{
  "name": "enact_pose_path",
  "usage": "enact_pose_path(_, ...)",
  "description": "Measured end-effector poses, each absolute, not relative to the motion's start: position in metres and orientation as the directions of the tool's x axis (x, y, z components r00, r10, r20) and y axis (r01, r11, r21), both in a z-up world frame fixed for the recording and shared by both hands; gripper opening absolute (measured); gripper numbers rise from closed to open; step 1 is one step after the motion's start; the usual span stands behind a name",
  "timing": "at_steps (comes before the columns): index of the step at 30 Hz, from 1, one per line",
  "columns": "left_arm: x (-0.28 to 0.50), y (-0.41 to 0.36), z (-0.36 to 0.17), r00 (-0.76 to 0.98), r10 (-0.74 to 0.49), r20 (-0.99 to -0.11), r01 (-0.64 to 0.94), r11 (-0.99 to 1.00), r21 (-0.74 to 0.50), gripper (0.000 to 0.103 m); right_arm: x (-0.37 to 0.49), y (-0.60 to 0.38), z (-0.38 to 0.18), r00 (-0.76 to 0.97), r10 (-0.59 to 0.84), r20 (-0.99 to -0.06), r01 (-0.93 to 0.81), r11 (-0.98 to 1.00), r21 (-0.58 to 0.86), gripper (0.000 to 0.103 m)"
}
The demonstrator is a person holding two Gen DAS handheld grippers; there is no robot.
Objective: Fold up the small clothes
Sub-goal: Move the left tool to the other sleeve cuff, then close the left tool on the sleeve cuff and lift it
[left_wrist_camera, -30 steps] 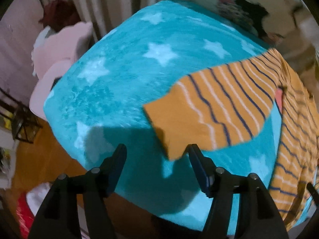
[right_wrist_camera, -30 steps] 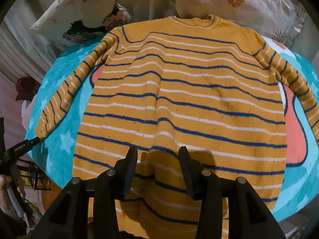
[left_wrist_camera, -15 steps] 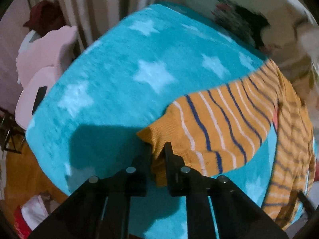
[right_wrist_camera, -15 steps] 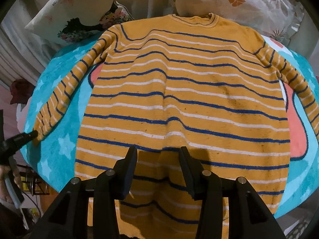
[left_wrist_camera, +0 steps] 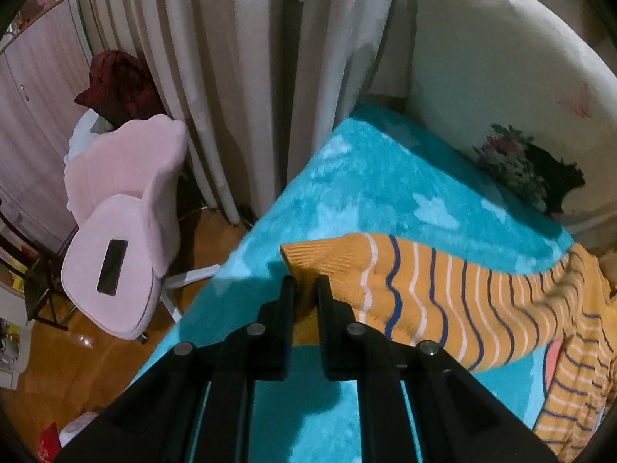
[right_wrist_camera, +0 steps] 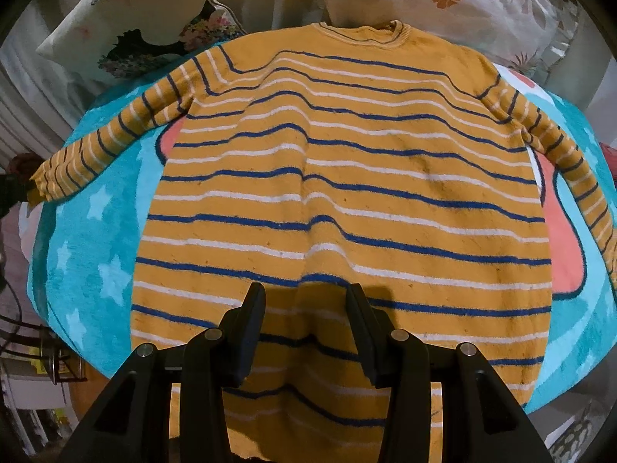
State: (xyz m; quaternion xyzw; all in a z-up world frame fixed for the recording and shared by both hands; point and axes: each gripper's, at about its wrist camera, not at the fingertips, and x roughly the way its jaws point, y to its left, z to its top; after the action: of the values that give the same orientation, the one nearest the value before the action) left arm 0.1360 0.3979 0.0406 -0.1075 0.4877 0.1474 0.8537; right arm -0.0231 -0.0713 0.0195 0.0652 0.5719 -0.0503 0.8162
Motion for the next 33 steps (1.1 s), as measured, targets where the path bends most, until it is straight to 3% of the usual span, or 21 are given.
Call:
enact_pose_path(14, 0.186, 0.44, 0.018, 0.45, 0.102, -0.887, -0.481, 0.865, -0.144, 0.005, -0.03, -0.09, 0.016, 0.311, -0.049, -0.949, 0.22, 0.975, 0.022, 0.047)
enact_pose_path(26, 0.153, 0.452, 0.015, 0.485, -0.009, -0.875, -0.496, 0.821, -0.283, 0.007, -0.021, -0.078, 0.01, 0.287, -0.04, -0.957, 0.171, 0.985, 0.01, 0.047)
enact_pose_path(28, 0.143, 0.462, 0.015, 0.49, -0.03, -0.871, -0.524, 0.788, -0.323, 0.011, -0.018, -0.074, 0.007, 0.278, -0.033, -0.96, 0.163, 0.987, 0.013, 0.047)
enact_pose_path(30, 0.132, 0.47, 0.012, 0.509, -0.075, -0.857, -0.534, 0.754, -0.383, 0.035, -0.016, -0.071, 0.007, 0.278, -0.034, -0.96, 0.153, 0.988, 0.009, 0.047)
enact_pose_path(32, 0.124, 0.472, 0.007, 0.537, -0.125, -0.834, -0.52, 0.729, -0.444, 0.05, -0.015, -0.068, 0.008, 0.281, -0.035, -0.959, 0.145, 0.989, 0.006, 0.047)
enact_pose_path(33, 0.122, 0.471, 0.003, 0.544, -0.145, -0.826, -0.51, 0.724, -0.463, 0.052, -0.015, -0.067, 0.007, 0.28, -0.035, -0.959, 0.145, 0.989, 0.006, 0.047)
